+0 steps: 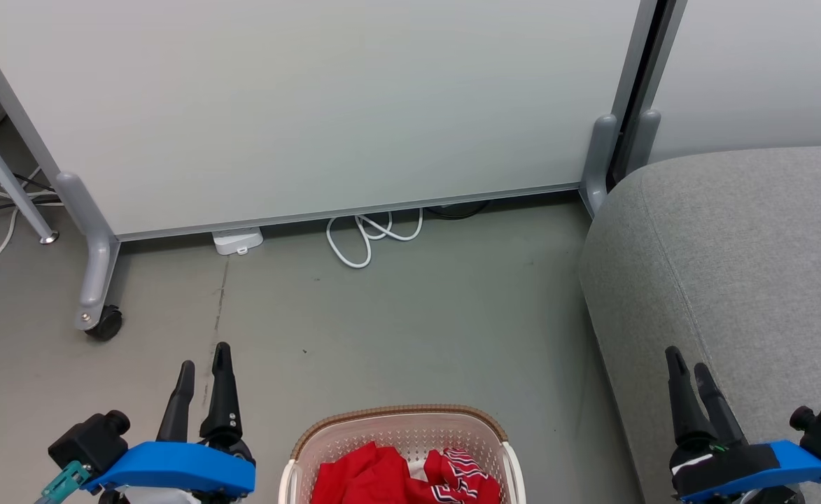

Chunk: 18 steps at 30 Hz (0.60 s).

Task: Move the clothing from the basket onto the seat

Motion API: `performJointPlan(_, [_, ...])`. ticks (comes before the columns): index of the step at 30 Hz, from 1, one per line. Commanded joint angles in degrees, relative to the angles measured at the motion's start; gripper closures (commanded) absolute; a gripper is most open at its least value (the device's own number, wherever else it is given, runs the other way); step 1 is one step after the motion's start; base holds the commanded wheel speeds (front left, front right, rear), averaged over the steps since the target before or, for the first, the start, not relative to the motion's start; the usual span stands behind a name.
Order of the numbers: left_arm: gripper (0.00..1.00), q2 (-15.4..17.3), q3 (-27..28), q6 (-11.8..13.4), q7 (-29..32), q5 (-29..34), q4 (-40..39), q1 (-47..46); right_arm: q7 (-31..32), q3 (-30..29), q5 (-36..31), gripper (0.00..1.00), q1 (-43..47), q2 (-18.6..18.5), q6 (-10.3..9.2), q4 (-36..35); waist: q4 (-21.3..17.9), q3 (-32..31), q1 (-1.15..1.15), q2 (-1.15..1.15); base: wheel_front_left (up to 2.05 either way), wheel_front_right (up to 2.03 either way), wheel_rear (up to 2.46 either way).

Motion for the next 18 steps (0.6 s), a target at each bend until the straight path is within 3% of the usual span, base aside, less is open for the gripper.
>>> performJointPlan(1, [0.0, 0.5, -0.4, 0.3, -0.5, 1.8, -0.9, -0.2, -0.5, 0.1, -1.7, 0.0, -0.2, -0.4, 0.15, -0.9, 0.0, 0.0, 0.0, 0.0, 0.0, 0.0, 0.0])
performJointPlan(18, [0.0, 0.9, -2.4, 0.5, -3.3, 13.4, -1.5, 0.5, -3.1, 0.3, -12.0, 0.0, 0.7, -0.5, 0.16, -0.9, 0.6, -0.1, 0.0, 0.0, 0.0, 0.0, 0.0])
